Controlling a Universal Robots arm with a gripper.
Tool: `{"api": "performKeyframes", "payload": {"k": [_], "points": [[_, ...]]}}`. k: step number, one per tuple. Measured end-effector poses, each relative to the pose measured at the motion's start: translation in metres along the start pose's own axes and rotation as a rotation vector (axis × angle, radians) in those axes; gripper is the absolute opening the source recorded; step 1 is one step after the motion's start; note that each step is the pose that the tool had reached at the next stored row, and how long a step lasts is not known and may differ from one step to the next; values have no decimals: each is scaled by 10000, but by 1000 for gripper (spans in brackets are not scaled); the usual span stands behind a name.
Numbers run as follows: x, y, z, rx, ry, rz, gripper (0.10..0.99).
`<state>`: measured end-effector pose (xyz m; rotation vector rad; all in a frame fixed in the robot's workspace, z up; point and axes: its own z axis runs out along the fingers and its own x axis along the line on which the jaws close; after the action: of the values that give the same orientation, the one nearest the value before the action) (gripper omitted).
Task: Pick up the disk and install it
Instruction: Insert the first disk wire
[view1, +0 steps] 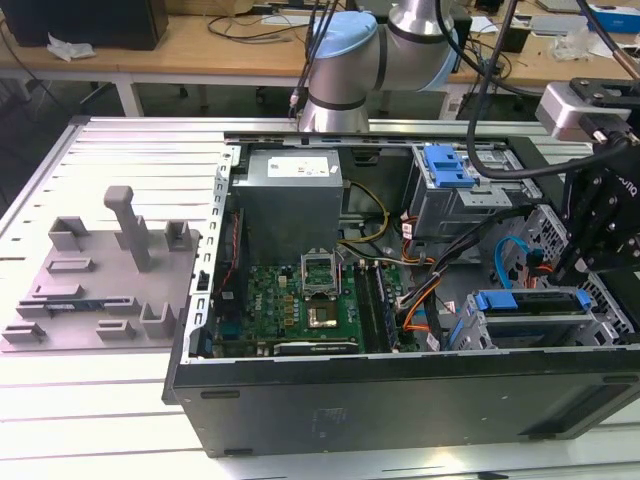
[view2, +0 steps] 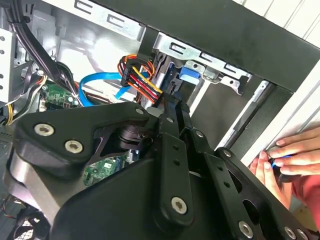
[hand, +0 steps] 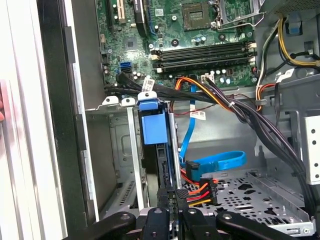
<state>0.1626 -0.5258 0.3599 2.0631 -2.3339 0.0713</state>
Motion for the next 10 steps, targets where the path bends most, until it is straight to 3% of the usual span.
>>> {"api": "performKeyframes", "payload": {"k": [4,10], "points": [[20,17,1,41,-83,1,169],[37,17,5,42,-90,2,169]]}}
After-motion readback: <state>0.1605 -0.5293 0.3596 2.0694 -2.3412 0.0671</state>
